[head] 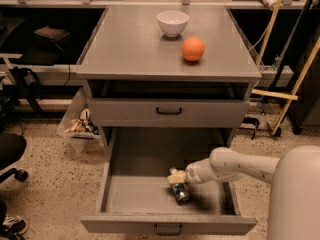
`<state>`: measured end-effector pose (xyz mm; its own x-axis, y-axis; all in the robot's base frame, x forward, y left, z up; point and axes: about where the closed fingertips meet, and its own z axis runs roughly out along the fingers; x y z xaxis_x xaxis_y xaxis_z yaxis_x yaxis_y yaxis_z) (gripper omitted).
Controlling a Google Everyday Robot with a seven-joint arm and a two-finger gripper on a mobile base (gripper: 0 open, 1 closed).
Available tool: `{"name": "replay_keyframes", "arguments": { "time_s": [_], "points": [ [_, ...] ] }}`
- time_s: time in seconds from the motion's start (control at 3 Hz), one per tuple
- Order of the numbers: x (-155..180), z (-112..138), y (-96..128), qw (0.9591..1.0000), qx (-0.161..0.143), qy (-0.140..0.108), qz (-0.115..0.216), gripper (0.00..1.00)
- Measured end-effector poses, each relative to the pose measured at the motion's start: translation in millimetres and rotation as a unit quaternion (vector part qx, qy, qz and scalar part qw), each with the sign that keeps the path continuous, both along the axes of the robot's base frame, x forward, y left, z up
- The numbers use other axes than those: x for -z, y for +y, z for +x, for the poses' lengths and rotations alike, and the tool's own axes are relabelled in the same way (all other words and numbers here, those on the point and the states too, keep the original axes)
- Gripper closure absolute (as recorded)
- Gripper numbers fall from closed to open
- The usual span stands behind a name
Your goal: Pick redbull can from middle drawer and place on counter
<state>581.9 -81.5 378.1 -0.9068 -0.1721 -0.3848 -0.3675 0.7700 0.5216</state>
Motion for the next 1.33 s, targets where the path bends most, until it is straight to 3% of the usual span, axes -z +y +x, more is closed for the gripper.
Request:
{"name": "replay_keyframes", "arguments": {
  "time_s": [0.67, 1.0, 1.33],
  "points": [
    [0, 0, 0, 1.0000, 0.000, 0.000, 0.000, 0.88],
    [-4, 10, -3, 0.9998, -0.002, 0.017, 0.014, 1.00],
    [24, 12, -44, 0.9927, 0.039, 0.078, 0.084, 1.00]
  ]
}}
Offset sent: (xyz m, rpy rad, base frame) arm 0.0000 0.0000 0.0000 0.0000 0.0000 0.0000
